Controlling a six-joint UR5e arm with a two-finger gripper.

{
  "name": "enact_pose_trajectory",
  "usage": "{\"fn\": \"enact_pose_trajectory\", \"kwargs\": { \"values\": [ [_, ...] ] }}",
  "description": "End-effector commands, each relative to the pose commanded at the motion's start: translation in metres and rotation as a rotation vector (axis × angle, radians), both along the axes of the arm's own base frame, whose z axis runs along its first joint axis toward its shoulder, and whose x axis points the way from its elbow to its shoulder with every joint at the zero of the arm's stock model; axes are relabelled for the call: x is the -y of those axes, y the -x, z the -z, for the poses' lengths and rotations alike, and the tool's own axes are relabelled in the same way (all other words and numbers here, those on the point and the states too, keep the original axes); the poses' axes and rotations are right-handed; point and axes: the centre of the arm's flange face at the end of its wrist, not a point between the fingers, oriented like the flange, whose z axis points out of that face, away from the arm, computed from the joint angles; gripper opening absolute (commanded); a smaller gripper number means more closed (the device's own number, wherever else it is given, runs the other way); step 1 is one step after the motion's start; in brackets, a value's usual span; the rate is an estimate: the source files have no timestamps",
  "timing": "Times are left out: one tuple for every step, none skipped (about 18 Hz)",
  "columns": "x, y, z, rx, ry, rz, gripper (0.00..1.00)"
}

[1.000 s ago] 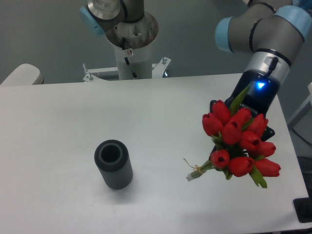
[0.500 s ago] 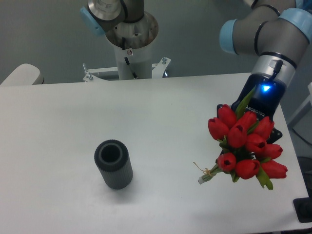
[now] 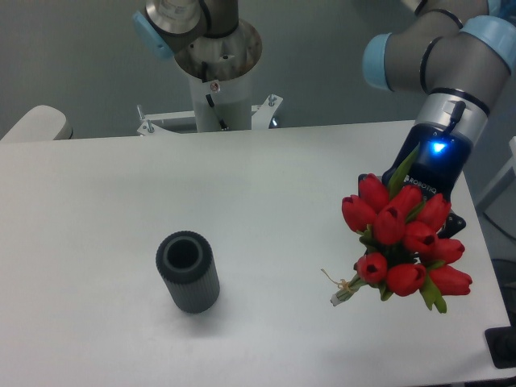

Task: Pick up the flowers from the vase

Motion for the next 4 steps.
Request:
{"fn": "enact_pose_trajectory", "kwargs": {
  "values": [
    [0.0001,0.0006,0.0000,-0.002,0.006,-0.004,0.36],
    [0.0004,0.0010,0.0004,-0.006,0.012,-0.008,0.36],
    [0.0004,0.0012,0.0006,-0.007,0.014,-0.010,0.36],
    [0.0004,0.0012,0.0006,-0.007,0.014,-0.010,0.35]
  ]
}}
